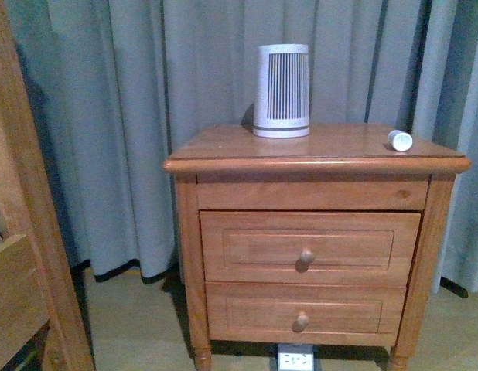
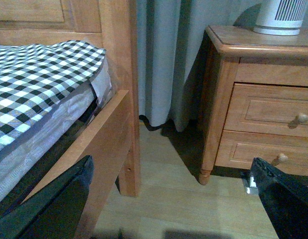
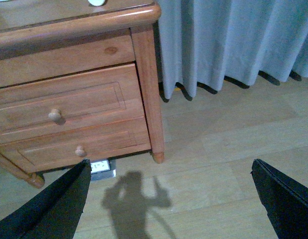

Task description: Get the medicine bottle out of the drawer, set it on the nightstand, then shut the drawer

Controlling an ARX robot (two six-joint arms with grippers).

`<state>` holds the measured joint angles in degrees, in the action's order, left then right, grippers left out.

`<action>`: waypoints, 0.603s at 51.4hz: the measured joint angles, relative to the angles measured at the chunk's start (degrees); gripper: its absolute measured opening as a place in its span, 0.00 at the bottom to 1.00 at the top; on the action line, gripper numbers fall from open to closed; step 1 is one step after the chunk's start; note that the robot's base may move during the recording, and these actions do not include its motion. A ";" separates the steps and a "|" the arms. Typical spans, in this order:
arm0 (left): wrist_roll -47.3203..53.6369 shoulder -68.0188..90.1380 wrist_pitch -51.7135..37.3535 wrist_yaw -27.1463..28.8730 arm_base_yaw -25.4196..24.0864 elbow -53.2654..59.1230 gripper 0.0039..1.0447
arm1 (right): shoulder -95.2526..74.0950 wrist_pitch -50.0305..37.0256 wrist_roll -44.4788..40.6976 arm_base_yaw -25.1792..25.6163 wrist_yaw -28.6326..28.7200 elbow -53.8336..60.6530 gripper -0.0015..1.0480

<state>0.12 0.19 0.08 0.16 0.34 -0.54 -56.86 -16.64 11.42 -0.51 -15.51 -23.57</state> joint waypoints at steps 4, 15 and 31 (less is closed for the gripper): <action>0.00 0.00 0.00 0.00 0.00 0.00 0.94 | 7.76 2.64 -0.15 -0.04 -0.39 3.87 0.93; 0.00 0.00 0.00 0.00 0.00 0.00 0.94 | 28.85 12.79 -1.73 -1.44 -4.98 12.74 0.93; 0.00 0.00 0.00 0.00 0.00 0.00 0.94 | 50.99 21.09 -9.42 -3.87 -6.03 18.80 0.93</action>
<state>0.12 0.19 0.08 0.16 0.34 -0.54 -5.87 4.45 2.00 -4.38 -21.54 -4.78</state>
